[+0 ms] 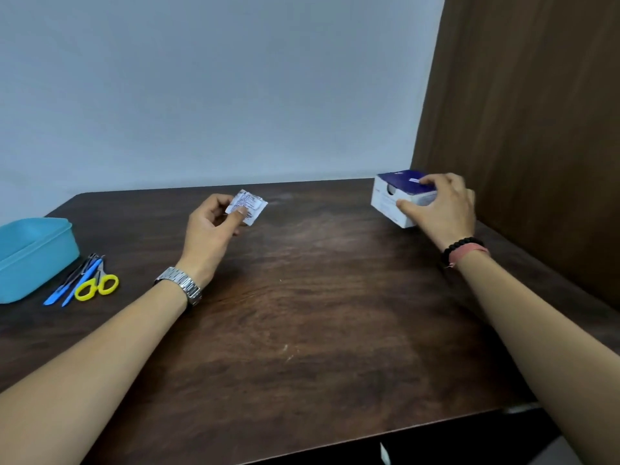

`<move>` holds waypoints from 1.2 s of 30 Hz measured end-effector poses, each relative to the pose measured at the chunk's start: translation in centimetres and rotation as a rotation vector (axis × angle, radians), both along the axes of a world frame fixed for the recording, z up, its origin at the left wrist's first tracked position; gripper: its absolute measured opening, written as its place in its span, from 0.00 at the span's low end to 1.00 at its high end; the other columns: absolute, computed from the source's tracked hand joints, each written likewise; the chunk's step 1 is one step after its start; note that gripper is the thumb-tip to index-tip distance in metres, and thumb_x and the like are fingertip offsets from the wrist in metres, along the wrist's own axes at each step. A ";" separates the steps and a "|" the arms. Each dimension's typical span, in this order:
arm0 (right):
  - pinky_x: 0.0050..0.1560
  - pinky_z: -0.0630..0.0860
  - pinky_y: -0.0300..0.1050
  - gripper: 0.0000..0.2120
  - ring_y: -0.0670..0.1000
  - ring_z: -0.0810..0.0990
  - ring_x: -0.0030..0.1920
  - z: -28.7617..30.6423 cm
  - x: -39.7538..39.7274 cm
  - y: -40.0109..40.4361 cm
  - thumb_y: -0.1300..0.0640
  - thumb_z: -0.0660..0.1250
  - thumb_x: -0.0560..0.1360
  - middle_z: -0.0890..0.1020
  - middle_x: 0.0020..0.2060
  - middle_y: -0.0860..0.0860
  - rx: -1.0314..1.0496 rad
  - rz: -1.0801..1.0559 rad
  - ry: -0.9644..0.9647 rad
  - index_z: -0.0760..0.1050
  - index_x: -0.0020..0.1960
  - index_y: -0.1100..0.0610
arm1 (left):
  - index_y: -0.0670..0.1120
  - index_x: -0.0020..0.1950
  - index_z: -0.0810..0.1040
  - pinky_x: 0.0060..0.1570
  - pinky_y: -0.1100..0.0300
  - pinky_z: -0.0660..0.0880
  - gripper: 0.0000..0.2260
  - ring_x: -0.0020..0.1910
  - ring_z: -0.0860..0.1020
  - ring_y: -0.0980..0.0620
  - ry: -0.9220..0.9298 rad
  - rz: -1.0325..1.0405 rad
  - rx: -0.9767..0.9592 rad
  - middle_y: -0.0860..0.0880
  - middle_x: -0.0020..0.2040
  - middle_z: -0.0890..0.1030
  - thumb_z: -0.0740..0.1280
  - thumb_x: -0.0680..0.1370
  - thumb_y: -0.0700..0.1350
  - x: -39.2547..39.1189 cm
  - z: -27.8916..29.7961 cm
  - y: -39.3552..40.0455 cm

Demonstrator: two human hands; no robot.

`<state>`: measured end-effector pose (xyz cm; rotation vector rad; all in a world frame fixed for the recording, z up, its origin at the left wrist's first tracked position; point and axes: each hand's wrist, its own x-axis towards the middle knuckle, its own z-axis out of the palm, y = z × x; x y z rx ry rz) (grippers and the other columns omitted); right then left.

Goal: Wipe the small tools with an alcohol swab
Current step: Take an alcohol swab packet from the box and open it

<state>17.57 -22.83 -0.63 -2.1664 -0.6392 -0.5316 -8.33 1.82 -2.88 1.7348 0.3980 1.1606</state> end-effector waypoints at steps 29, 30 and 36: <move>0.42 0.81 0.40 0.07 0.45 0.85 0.40 -0.7 -12.3 13.3 0.64 0.66 0.77 0.86 0.41 0.51 0.199 0.888 0.221 0.82 0.48 0.57 | 0.52 0.56 0.80 0.39 0.65 0.75 0.12 0.43 0.81 0.60 0.103 -0.067 0.039 0.52 0.49 0.85 0.70 0.77 0.38 -0.3 -0.1 0.4; 0.41 0.81 0.40 0.07 0.46 0.85 0.39 -0.9 -12.3 13.4 0.65 0.66 0.78 0.86 0.41 0.52 0.239 0.887 0.257 0.82 0.48 0.57 | 0.52 0.56 0.80 0.39 0.65 0.75 0.12 0.42 0.81 0.61 0.109 -0.072 0.048 0.52 0.48 0.85 0.70 0.77 0.37 -0.3 -0.1 0.4; 0.36 0.79 0.38 0.05 0.48 0.85 0.37 -1.5 -12.1 13.0 0.63 0.68 0.77 0.86 0.39 0.52 0.325 0.860 0.348 0.82 0.46 0.56 | 0.51 0.57 0.81 0.40 0.63 0.76 0.11 0.41 0.81 0.58 0.160 -0.098 0.083 0.50 0.47 0.85 0.71 0.77 0.39 0.0 -0.3 0.6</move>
